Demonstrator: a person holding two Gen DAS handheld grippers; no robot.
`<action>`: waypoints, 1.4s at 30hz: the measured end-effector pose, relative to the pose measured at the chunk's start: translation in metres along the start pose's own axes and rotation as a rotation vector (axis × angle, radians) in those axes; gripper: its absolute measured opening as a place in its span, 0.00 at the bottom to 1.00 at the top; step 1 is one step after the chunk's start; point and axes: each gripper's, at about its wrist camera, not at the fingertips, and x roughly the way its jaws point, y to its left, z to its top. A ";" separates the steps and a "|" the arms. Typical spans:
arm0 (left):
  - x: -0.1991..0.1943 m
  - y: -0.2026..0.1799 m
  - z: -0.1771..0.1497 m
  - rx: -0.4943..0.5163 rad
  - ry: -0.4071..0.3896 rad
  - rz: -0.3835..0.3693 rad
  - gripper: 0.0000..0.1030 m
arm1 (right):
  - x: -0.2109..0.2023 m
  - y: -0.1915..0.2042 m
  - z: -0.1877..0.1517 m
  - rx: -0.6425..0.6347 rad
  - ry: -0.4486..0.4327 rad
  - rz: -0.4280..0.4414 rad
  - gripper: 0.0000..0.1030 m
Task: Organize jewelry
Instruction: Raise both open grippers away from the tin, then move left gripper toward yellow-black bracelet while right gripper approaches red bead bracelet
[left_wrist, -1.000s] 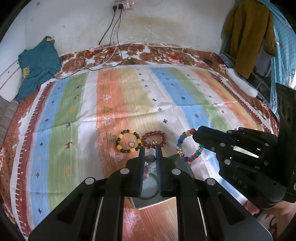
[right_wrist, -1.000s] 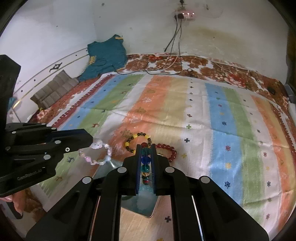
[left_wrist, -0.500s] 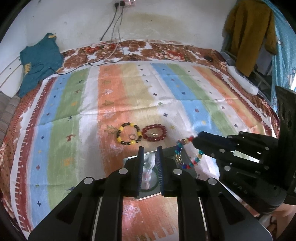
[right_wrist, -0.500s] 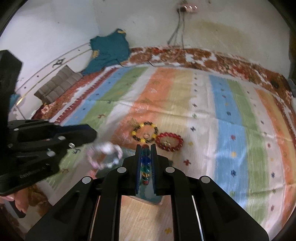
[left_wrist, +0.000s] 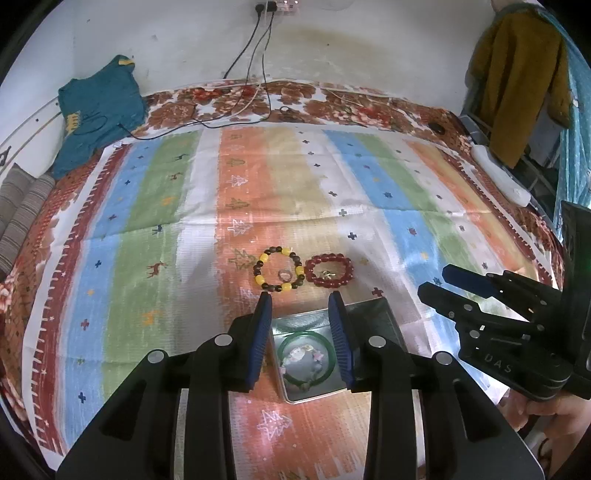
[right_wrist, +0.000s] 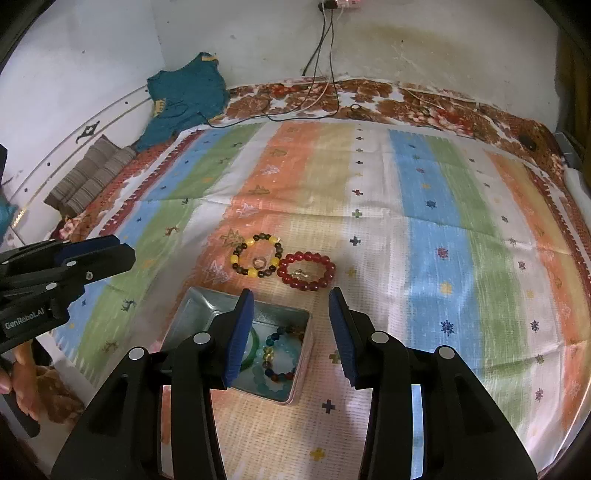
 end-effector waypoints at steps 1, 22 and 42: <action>0.000 0.000 0.000 0.000 0.000 0.000 0.31 | 0.001 0.001 0.000 -0.002 0.005 0.002 0.41; 0.009 0.016 0.004 -0.030 0.013 0.038 0.57 | 0.014 -0.012 0.008 0.044 0.030 -0.032 0.61; 0.029 0.028 0.017 -0.055 0.034 0.116 0.89 | 0.029 -0.022 0.018 0.064 0.058 -0.054 0.78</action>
